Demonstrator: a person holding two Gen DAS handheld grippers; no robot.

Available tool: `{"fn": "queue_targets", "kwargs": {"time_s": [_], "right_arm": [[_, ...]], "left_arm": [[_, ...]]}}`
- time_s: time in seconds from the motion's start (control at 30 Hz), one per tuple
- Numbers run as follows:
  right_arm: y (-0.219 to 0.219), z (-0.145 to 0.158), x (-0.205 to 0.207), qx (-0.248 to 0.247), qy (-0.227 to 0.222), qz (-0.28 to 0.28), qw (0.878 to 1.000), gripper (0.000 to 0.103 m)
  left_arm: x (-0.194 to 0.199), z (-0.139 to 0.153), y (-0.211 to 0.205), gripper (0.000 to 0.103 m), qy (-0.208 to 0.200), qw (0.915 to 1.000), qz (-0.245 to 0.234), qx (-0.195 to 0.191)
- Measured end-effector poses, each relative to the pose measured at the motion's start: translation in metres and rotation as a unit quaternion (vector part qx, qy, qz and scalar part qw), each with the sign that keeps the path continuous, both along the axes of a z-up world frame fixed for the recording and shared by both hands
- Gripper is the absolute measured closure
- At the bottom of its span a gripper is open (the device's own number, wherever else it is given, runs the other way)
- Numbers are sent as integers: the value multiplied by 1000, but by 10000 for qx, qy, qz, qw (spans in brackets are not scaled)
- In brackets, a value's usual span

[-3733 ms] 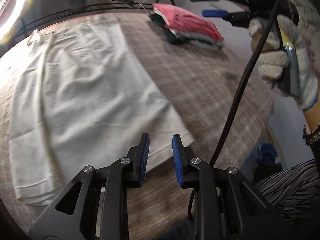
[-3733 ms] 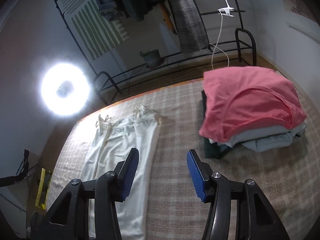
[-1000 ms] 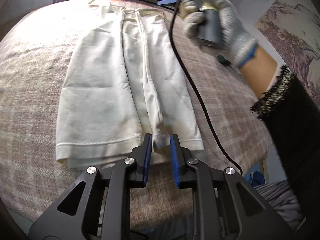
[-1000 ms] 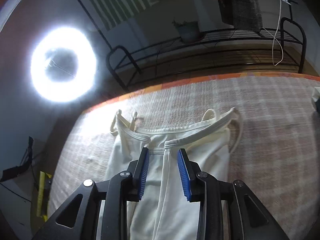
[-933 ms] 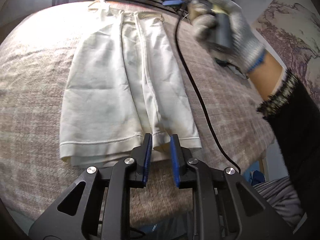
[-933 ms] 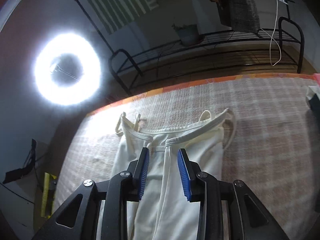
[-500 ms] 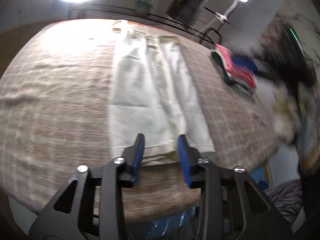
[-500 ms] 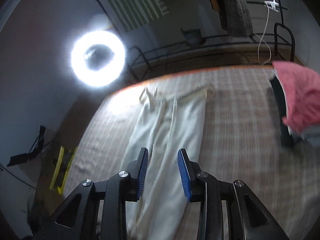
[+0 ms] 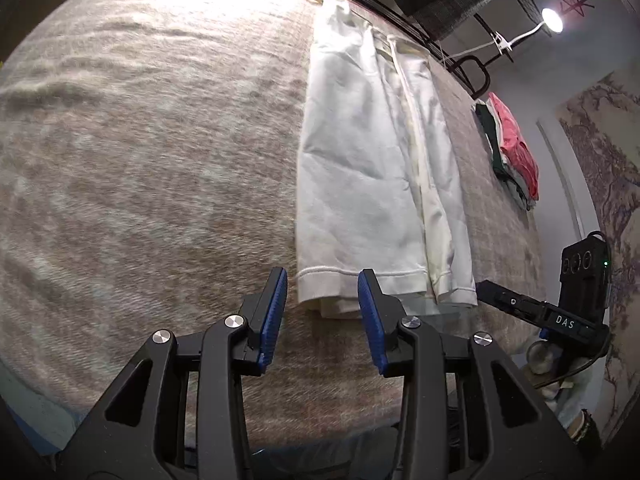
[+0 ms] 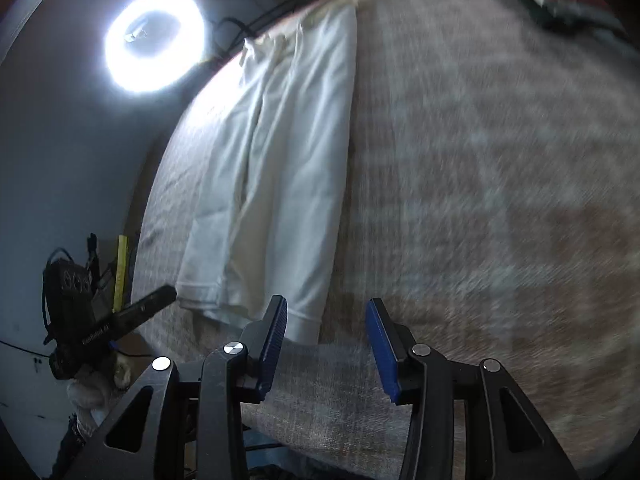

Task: Fold small clothes
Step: 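Grasp the hem of the narrowed camisole with the left tool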

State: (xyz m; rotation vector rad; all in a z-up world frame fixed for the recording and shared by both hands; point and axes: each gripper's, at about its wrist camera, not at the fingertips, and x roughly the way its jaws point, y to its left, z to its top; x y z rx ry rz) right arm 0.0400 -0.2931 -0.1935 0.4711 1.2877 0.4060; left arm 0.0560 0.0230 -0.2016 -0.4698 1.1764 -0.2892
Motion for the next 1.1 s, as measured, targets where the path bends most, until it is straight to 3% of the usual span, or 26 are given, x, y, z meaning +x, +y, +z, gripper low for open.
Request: {"fn": "queue_targets", "kwargs": {"time_s": [0.03,0.07,0.1,0.13,0.27,0.3,0.4,0.47,0.6,0.73,1.1], "right_arm": [[0,0,-1,12,-94,0,10000,60],[2,0,0,-14,-134,45,9999,60],[2,0,0,-23,-173,89,9998,60],[3,-1,-1,16,-191,110,9998,61],[17,-12,0,328,-4,369,9988,98],[19,-12,0,282,-5,409,9988,100],[14,-2,-3,227,-169,346,9990,101],[9,9,-6,302,-315,311,9986,101],[10,-7,-8,53,-120,354,9993,101],[14,-9,-4,19,-138,361,9993,101],[-15,14,11,687,-267,93,9972,101]], "left_arm": [[0,-1,-1,73,-8,10000,-44,-13],[2,-2,-5,88,-10,9999,-100,22],[3,-3,-10,96,-15,9998,-167,92],[4,-3,-12,96,-35,9997,-199,137],[2,1,-12,100,-149,9995,-180,203],[0,4,-8,100,-171,9997,-126,143],[-5,11,1,100,-228,9997,-65,-71],[-5,7,-3,100,-225,9996,-141,49],[-2,-9,-9,100,10,9998,-154,158],[-3,-2,-8,100,-72,9998,-162,85],[24,25,0,100,-18,9999,-29,-141]]}}
